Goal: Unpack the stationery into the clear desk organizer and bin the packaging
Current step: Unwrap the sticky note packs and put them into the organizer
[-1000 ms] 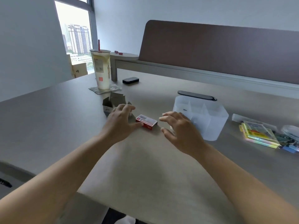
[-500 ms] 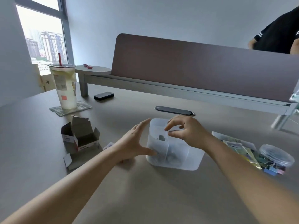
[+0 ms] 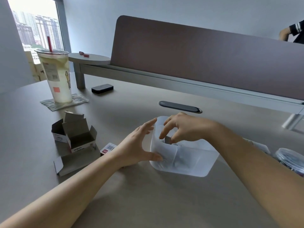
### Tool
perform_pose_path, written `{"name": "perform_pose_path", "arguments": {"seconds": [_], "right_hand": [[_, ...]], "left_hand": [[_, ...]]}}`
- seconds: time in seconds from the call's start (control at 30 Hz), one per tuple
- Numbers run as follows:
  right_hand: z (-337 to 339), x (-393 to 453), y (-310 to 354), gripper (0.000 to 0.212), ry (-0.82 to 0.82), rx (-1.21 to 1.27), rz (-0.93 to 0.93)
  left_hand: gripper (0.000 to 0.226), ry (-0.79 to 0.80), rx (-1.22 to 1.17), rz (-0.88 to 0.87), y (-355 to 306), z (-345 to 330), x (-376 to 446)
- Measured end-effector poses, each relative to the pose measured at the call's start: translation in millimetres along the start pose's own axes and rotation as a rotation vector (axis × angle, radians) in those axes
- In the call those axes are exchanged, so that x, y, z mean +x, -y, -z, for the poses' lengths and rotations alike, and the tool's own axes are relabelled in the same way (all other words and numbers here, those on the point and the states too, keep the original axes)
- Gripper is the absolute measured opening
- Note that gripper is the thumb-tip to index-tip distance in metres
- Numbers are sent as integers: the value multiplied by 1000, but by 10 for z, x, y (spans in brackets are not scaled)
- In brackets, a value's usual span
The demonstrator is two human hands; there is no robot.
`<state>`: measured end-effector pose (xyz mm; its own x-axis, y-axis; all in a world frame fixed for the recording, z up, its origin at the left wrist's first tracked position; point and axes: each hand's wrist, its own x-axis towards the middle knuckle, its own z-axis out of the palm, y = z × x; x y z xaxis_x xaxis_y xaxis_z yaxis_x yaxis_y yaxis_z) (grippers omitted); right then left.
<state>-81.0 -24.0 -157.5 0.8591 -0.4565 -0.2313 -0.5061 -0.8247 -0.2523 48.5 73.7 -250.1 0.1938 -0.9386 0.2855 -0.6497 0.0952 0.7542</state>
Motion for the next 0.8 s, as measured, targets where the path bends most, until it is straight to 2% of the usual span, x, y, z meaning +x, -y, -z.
{"name": "perform_pose_path", "arguments": {"seconds": [0.2,0.33,0.43,0.63,0.8], "right_hand": [[90,78,92,21,69,-83,-27],[56,109,68,14,22,-73,-25],[47,95,68,17,15,-37,-31],[57,110,111,23,49,-128,-42],[50,97,71,12,27,-94,-23]], "left_hand": [[95,12,-16,15,14,-20,9],[97,16,-24,27,30,-44,7],[101,11,-17,18,36,-49,6],[97,-5,-6,0,43,-55,2],[97,-4,-1,6,53,-58,4]]}}
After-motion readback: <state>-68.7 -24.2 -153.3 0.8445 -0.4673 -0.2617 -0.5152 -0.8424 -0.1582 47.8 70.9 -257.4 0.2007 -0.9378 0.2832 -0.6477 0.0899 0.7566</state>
